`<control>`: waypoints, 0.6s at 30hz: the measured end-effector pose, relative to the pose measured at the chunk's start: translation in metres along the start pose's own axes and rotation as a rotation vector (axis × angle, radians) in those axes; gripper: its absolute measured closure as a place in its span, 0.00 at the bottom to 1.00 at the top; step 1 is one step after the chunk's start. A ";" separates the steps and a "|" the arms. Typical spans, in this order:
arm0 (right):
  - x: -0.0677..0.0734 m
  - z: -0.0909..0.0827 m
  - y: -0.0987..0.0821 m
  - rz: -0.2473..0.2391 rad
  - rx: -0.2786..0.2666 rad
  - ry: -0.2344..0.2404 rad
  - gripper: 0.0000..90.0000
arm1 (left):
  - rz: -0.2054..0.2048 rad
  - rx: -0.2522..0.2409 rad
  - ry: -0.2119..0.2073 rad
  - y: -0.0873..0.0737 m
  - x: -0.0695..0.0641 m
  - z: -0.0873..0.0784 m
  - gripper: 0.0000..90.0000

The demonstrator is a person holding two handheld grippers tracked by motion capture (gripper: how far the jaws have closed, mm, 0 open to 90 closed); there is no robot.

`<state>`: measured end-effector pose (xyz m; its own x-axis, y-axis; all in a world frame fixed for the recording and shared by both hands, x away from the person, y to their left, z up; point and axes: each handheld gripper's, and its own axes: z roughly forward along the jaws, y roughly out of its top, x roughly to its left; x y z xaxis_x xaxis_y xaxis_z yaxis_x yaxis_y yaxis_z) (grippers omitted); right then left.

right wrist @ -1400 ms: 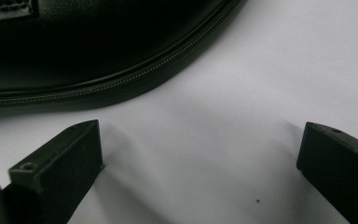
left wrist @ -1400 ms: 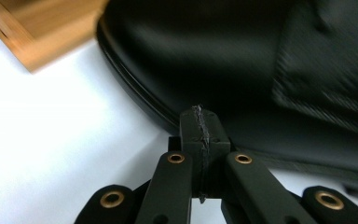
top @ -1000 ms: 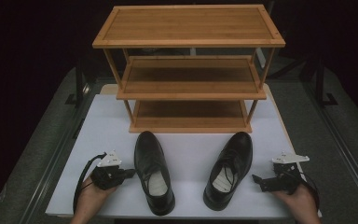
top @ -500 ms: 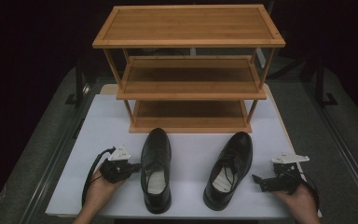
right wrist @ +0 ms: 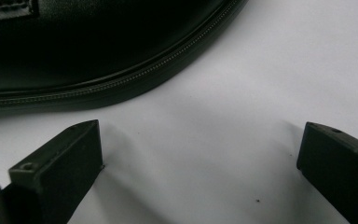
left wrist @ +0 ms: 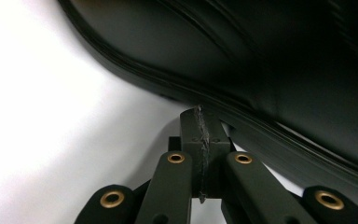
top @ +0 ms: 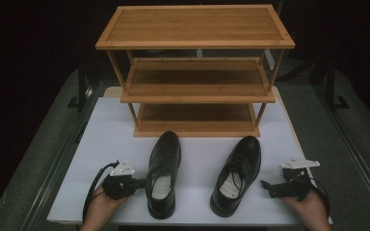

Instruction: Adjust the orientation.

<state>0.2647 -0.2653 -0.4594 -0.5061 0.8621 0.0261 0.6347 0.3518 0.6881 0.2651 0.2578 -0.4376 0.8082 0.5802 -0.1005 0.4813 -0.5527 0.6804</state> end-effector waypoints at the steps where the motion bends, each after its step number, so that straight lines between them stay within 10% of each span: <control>1: 0.000 0.000 0.000 0.000 0.000 0.000 0.00 | 0.004 -0.001 0.003 0.001 -0.001 0.001 1.00; 18: 0.000 0.000 0.000 -0.002 -0.001 0.001 0.00 | 0.067 0.008 -0.024 0.026 -0.004 0.024 1.00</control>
<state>0.2650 -0.2655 -0.4595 -0.5079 0.8610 0.0259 0.6333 0.3529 0.6888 0.2827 0.2267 -0.4374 0.8466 0.5273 -0.0720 0.4282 -0.5946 0.6806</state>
